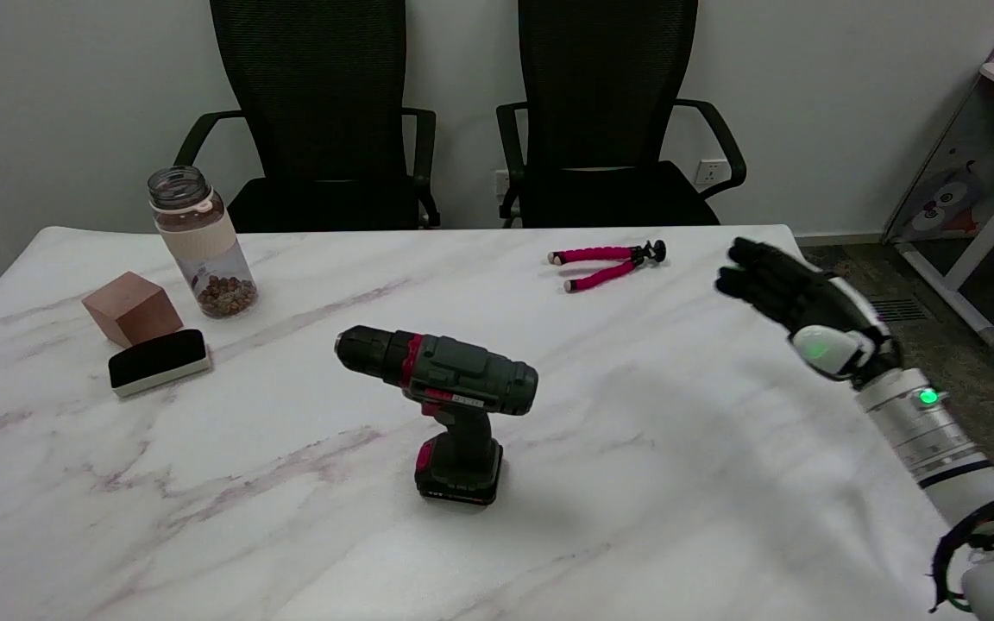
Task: Pick up the power screwdriver.
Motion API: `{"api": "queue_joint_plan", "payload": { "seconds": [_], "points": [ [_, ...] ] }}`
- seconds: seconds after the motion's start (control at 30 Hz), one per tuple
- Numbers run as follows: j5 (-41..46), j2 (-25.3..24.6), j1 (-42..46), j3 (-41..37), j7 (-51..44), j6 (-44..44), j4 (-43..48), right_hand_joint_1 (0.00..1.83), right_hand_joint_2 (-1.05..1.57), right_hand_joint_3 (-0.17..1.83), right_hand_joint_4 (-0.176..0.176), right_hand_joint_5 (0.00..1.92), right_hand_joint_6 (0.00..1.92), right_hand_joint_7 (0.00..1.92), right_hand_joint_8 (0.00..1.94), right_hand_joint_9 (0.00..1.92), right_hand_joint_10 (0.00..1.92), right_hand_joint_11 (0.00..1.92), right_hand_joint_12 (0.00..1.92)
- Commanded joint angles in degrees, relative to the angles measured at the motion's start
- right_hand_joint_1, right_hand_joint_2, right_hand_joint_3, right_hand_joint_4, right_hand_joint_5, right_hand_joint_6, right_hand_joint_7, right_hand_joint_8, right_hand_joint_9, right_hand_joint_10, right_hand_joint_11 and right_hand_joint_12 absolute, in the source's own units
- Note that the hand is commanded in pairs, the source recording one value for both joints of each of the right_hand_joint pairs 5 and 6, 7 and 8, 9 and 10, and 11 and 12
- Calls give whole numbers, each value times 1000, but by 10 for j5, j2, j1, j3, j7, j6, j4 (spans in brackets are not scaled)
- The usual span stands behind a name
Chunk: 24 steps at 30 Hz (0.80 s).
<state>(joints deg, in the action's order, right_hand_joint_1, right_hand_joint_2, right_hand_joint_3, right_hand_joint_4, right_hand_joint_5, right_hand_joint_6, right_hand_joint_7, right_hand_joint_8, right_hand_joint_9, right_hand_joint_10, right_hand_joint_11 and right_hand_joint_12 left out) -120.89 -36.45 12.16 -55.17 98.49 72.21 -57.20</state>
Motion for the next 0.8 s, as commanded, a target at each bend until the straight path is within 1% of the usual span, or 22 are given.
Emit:
{"api": "queue_joint_plan", "payload": {
  "seconds": [0.03,0.13,0.3,0.57,0.8],
  "points": [
    [-94,-148,-58,37,-62,-128,-71,916,-182,806,-21,340,340,340,340,414,414,376,376],
    [-94,-184,-60,37,-62,-123,-69,916,-200,818,-9,325,325,325,325,408,408,373,373],
    [-114,-218,-77,52,-62,-124,-73,915,-199,805,-5,312,312,312,312,408,408,386,386],
    [-116,-223,-123,116,-62,-123,-74,904,-81,753,-13,265,265,265,265,443,443,444,444],
    [-116,-234,-130,134,-93,-123,-76,876,-27,735,-13,224,224,224,224,451,451,471,471]
  ]
}}
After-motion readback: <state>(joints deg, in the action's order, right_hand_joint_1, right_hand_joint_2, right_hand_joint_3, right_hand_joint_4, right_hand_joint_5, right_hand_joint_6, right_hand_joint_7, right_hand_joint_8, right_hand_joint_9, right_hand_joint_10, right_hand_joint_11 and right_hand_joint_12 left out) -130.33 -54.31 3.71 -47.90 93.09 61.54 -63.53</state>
